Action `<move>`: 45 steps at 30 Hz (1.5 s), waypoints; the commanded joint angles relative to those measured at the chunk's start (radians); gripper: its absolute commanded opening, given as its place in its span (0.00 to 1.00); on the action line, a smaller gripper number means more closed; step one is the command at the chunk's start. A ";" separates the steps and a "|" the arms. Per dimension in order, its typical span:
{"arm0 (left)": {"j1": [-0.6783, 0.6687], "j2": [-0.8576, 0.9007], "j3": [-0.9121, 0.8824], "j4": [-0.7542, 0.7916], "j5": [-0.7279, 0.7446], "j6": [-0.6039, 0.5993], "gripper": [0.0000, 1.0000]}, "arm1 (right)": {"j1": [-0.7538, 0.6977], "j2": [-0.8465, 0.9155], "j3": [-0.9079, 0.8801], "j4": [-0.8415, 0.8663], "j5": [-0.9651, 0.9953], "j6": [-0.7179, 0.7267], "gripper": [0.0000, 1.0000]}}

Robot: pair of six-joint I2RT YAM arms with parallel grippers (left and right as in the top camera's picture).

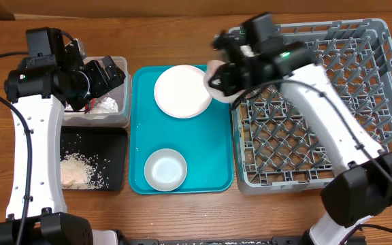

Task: Sort waste into correct bins and load items into the dishwasher
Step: 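Carry the pink bowl into the rack beside the cup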

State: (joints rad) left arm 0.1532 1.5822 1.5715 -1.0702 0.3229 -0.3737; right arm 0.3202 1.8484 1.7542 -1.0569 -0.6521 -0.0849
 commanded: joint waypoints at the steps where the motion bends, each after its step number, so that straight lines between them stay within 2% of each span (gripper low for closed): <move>1: 0.003 0.002 0.010 0.001 0.010 0.011 1.00 | -0.119 -0.019 0.012 -0.047 -0.299 0.010 0.04; 7: 0.003 0.002 0.010 0.001 0.010 0.011 1.00 | -0.292 -0.019 -0.024 -0.066 -0.511 0.007 0.04; 13: 0.003 0.002 0.010 0.001 0.010 0.011 1.00 | -0.413 -0.019 -0.185 0.062 -0.833 0.008 0.04; 16: 0.003 0.002 0.010 0.001 0.010 0.011 1.00 | -0.446 -0.017 -0.287 0.151 -0.914 0.007 0.04; 23: 0.003 0.002 0.010 0.001 0.010 0.011 1.00 | -0.456 0.003 -0.423 0.322 -0.917 0.007 0.04; 37: 0.003 0.002 0.010 0.001 0.010 0.011 1.00 | -0.412 0.010 -0.426 0.445 -0.875 0.016 0.04; 45: 0.003 0.002 0.010 0.001 0.010 0.011 1.00 | -0.369 0.010 -0.426 0.657 -0.673 0.309 0.04</move>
State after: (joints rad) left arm 0.1532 1.5822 1.5715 -1.0698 0.3229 -0.3737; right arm -0.0753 1.8565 1.3254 -0.4564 -1.4075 0.0738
